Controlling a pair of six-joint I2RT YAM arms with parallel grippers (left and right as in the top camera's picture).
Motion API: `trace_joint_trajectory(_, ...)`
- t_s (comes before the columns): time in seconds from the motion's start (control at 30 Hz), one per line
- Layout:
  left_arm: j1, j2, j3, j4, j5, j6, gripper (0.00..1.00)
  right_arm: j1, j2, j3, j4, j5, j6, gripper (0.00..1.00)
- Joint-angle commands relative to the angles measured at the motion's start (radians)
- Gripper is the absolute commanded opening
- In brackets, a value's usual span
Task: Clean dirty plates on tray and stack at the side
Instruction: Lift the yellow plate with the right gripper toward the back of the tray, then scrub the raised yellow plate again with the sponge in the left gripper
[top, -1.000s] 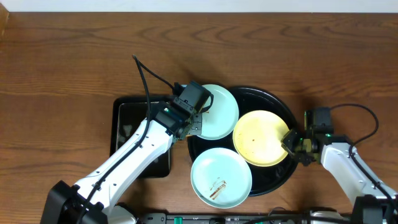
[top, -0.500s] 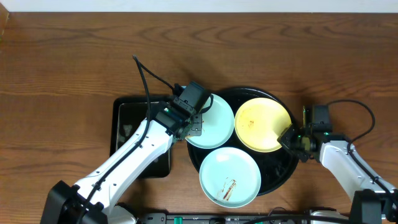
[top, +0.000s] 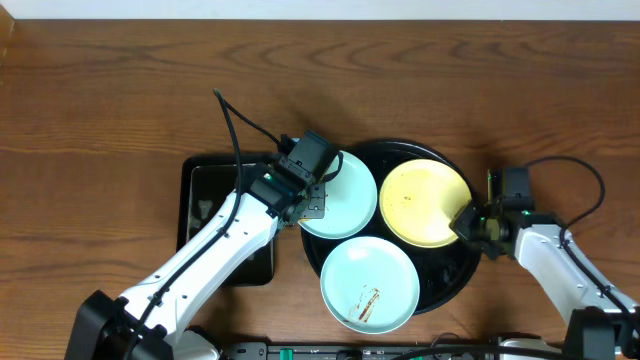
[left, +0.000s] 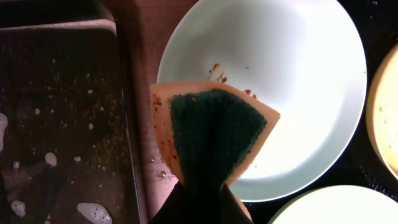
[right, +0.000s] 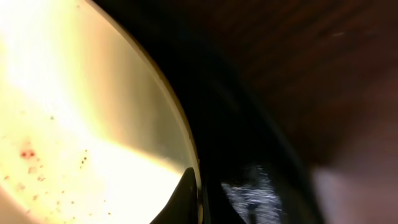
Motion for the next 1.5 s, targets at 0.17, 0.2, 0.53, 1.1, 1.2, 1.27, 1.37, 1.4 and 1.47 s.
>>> trace_joint_trajectory(0.17, 0.004, -0.001, 0.003, 0.001, -0.002, 0.005, 0.07, 0.003, -0.039, 0.191, -0.202, 0.247, -0.183, 0.02)
trace_joint_trajectory(0.2, 0.004, -0.001, 0.003, 0.001, -0.002, 0.005, 0.07, 0.003, -0.049, 0.233, -0.232, 0.262, -0.194, 0.02)
trace_joint_trajectory(0.53, 0.004, -0.001, 0.003, 0.002, -0.002, 0.005, 0.07, 0.004, -0.084, 0.341, -0.286, 0.266, -0.264, 0.02)
trace_joint_trajectory(1.1, 0.004, -0.001, 0.003, 0.04, 0.066, 0.009, 0.07, 0.075, -0.084, 0.387, -0.242, 0.426, -0.369, 0.02)
trace_joint_trajectory(1.2, 0.004, -0.001, 0.003, 0.068, 0.131, 0.009, 0.07, 0.091, -0.084, 0.398, -0.239, 0.437, -0.392, 0.02)
trace_joint_trajectory(1.27, 0.004, -0.001, 0.003, 0.087, 0.179, 0.01, 0.08, 0.102, -0.084, 0.406, -0.239, 0.441, -0.414, 0.02)
trace_joint_trajectory(1.37, 0.004, -0.001, 0.003, 0.13, 0.283, 0.01, 0.07, 0.122, -0.084, 0.418, -0.24, 0.452, -0.435, 0.02)
trace_joint_trajectory(1.4, 0.004, -0.001, 0.003, 0.147, 0.323, 0.01, 0.07, 0.126, -0.084, 0.42, -0.24, 0.451, -0.436, 0.02)
trace_joint_trajectory(1.47, 0.004, -0.001, 0.003, 0.198, 0.428, 0.01, 0.07, 0.136, -0.084, 0.42, -0.24, 0.452, -0.438, 0.02)
